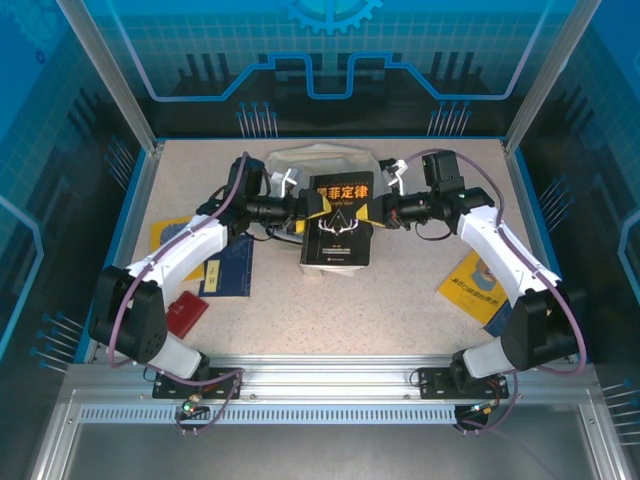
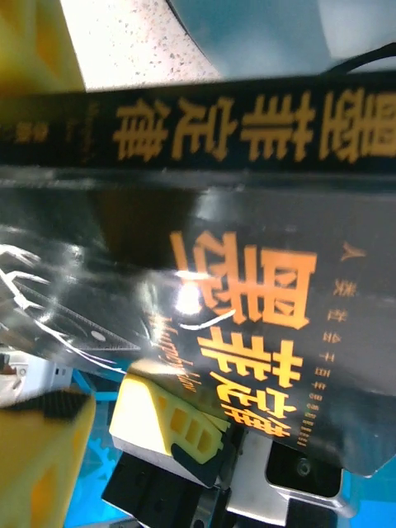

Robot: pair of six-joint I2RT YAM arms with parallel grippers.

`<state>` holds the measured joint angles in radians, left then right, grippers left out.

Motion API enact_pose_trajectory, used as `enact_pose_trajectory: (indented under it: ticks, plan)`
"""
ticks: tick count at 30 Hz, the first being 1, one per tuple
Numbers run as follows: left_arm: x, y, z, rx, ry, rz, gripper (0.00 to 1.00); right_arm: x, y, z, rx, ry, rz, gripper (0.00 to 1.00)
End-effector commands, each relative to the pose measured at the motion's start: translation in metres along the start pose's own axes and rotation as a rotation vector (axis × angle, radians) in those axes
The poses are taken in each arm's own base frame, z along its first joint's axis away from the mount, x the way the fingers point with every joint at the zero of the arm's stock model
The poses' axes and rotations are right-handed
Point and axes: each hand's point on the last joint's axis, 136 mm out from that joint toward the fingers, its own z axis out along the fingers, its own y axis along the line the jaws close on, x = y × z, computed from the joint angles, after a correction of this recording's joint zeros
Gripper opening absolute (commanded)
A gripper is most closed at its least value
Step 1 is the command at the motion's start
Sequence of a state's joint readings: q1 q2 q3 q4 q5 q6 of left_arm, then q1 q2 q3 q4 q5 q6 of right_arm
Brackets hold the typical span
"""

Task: Pack books, pencil case, and school supplies into a backpack

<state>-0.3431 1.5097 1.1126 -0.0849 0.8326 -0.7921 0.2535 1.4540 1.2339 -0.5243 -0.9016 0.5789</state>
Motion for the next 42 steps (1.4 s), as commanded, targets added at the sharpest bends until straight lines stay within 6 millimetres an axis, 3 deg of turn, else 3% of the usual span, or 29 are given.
enact_pose_trajectory:
  ticks: [1,5,6,8,12,19,23,26,34,42]
  plan:
    - [0.004,-0.028,-0.01,0.096,0.006,0.066,0.6,-0.006,0.018,-0.002,-0.043,0.012,-0.049,0.0]
    - [-0.003,-0.029,-0.014,0.105,-0.027,0.056,0.39,-0.009,0.014,-0.002,-0.029,0.007,-0.048,0.0]
    - [-0.005,-0.028,-0.014,0.107,-0.033,0.049,0.34,-0.01,0.012,-0.003,-0.015,-0.002,-0.046,0.05]
    - [-0.009,-0.028,-0.016,0.11,-0.052,0.043,0.24,-0.012,0.008,-0.008,0.022,-0.03,-0.036,0.23]
    - [-0.019,-0.027,-0.021,0.099,-0.106,0.021,0.13,-0.016,-0.003,-0.022,0.086,-0.116,0.007,0.67]
    - [-0.05,-0.016,-0.035,0.031,-0.306,-0.078,0.1,-0.006,-0.016,-0.046,0.161,-0.347,0.094,0.97]
    - [-0.069,-0.014,-0.044,0.017,-0.423,-0.139,0.1,0.001,-0.011,-0.046,0.109,-0.454,0.16,1.0]
    - [-0.081,-0.016,-0.052,0.027,-0.507,-0.184,0.1,0.011,-0.013,-0.031,0.057,-0.475,0.223,1.0]
    - [-0.092,-0.029,-0.066,0.104,-0.625,-0.258,0.1,0.004,0.036,0.003,-0.127,-0.52,0.25,1.0]
    - [-0.091,-0.036,-0.074,0.136,-0.695,-0.27,0.1,-0.017,0.063,0.027,-0.301,-0.562,0.341,1.0]
